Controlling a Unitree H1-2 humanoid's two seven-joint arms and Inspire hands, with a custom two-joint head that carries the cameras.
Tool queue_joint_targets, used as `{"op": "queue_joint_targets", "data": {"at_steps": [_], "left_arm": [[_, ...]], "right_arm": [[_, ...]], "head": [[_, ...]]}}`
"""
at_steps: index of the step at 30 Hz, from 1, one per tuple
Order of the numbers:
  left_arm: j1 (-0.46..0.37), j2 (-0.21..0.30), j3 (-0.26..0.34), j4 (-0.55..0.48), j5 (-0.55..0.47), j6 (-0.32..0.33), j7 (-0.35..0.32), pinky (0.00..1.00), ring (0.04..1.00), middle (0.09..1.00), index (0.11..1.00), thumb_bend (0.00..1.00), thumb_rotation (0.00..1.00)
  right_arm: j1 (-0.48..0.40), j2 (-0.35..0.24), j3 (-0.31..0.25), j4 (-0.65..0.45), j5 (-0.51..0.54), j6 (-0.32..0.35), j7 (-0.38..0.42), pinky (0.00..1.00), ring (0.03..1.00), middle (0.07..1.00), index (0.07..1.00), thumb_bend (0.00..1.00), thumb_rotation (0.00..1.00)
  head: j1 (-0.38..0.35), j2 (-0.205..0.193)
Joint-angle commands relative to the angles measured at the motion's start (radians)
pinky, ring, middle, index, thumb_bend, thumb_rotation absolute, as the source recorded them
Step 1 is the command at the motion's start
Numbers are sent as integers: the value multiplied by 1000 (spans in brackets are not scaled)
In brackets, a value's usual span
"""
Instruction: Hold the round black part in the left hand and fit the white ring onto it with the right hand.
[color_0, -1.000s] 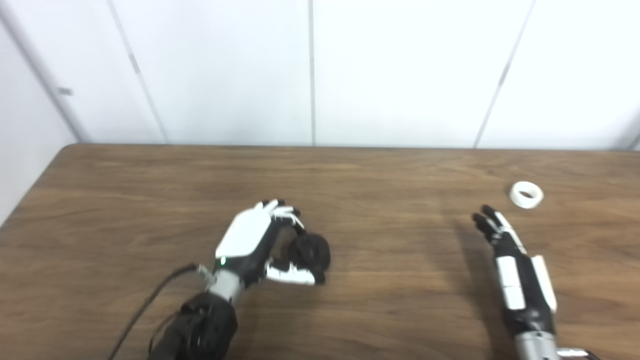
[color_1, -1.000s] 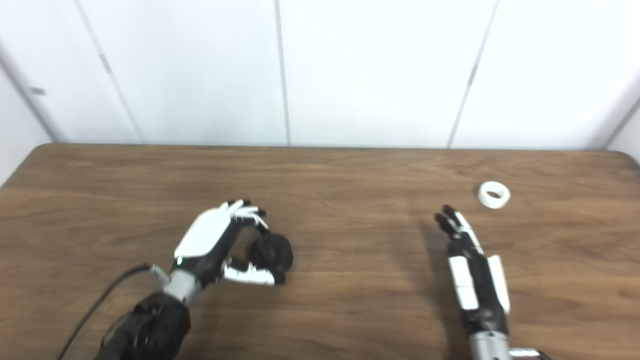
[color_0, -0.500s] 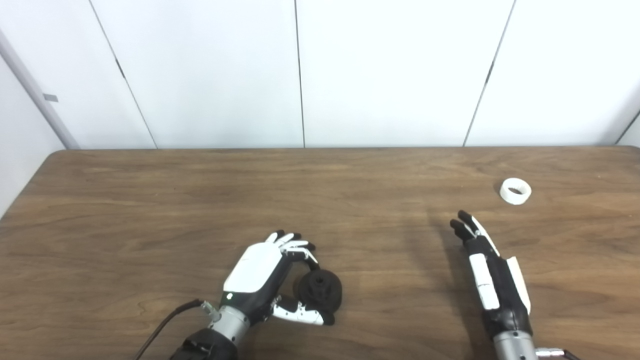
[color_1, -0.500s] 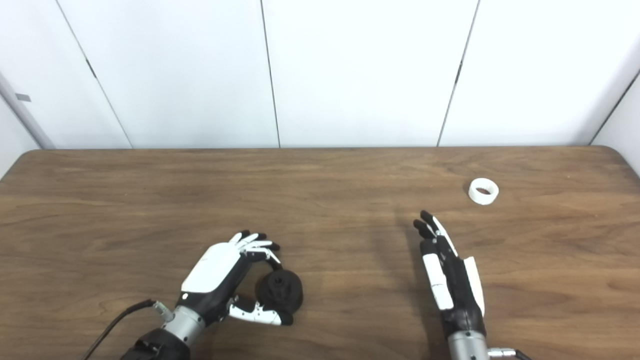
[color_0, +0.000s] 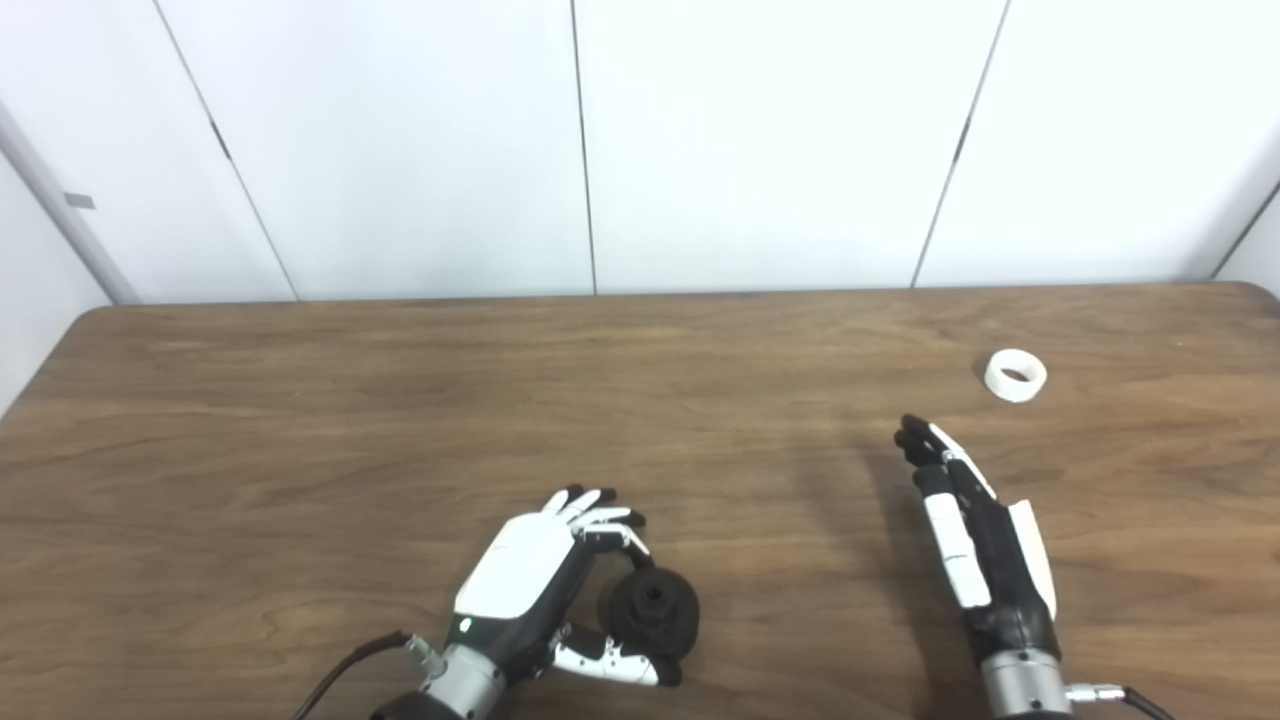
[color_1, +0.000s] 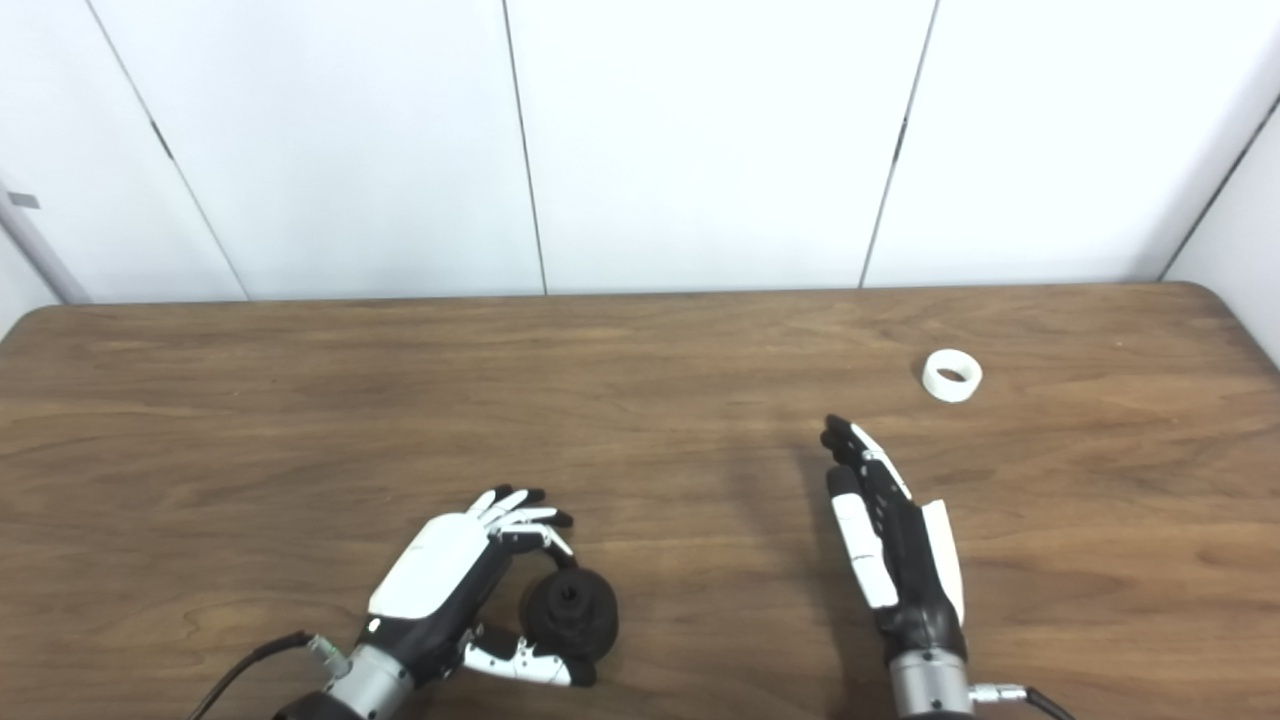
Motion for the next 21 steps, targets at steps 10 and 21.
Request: {"op": "queue_joint_targets", "data": {"at_steps": [10, 21], "left_arm": [[43, -2, -3, 63, 21, -99, 81, 1000, 910, 816, 485, 523, 50], [46, 3, -14, 77, 61, -124, 106, 1000, 913, 815, 485, 521, 49]], "right_arm": [[-37, -31, -45, -70, 45, 30, 11, 773, 813, 835, 800, 483, 805], [-107, -100, -68, -117, 3, 151, 23, 842, 855, 848, 815, 476, 844]], "head": [[-32, 16], [-115, 24]]}}
